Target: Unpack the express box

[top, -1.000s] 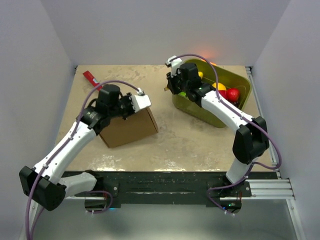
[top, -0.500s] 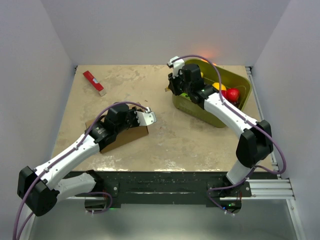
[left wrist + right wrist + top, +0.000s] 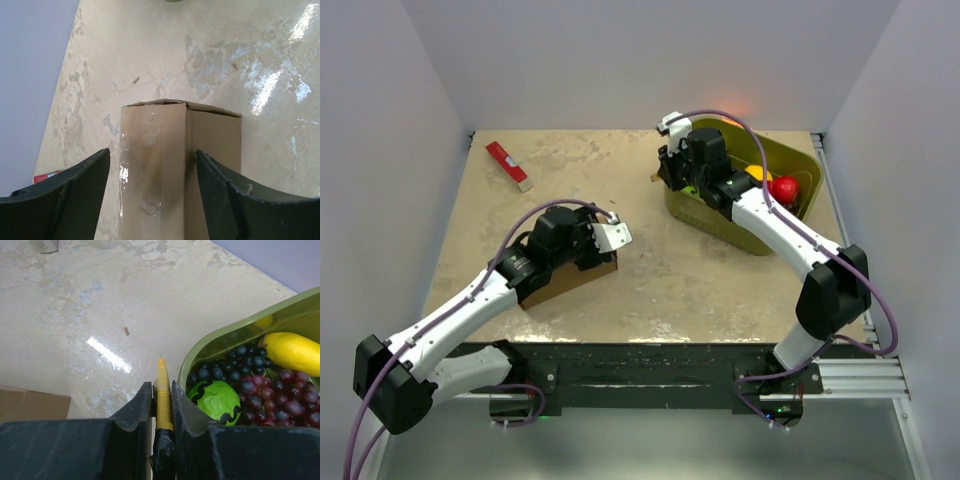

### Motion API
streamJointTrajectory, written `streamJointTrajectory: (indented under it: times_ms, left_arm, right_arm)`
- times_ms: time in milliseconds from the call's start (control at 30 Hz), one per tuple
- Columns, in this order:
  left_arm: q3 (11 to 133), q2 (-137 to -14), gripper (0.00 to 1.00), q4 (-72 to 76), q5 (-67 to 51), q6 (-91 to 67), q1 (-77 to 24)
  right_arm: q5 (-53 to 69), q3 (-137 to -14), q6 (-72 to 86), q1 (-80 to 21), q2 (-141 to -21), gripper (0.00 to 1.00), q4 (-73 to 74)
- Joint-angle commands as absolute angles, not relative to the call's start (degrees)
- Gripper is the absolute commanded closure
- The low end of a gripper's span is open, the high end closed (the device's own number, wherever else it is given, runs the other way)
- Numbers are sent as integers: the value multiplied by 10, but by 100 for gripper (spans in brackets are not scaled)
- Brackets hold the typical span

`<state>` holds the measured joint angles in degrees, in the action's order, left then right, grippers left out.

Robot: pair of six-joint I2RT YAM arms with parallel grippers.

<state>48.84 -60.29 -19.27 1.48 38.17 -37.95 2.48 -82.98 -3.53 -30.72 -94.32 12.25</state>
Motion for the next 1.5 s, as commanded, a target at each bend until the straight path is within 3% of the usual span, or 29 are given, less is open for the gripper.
streamJointTrajectory:
  times_ms: [0,233,433,500,800,1133,1467]
  left_arm:
    - [509,-595,1,-202,-21,329,-381]
    - [680,-634,0,-300,-141,273,-377]
    - [807,-700,0,-444,-228,247,-288]
    - [819,-729,0,-484,-195,248,-283]
    - [831,-780,0,-591,-221,270,-273]
    - [772,-773,0,-525,-129,291,-260]
    - [714,-785,3,-482,-121,304,-247]
  right_arm:
    - [31,-839,-34,-308,-931,100,100]
    - [50,-857,-29,-304,-933,100,112]
    - [147,-899,-4,-256,-924,100,172]
    - [204,-933,19,-222,-932,100,209]
    - [225,-978,115,-194,-950,100,164]
    - [205,-959,88,-200,-918,100,178]
    - [116,-915,89,-217,-847,100,195]
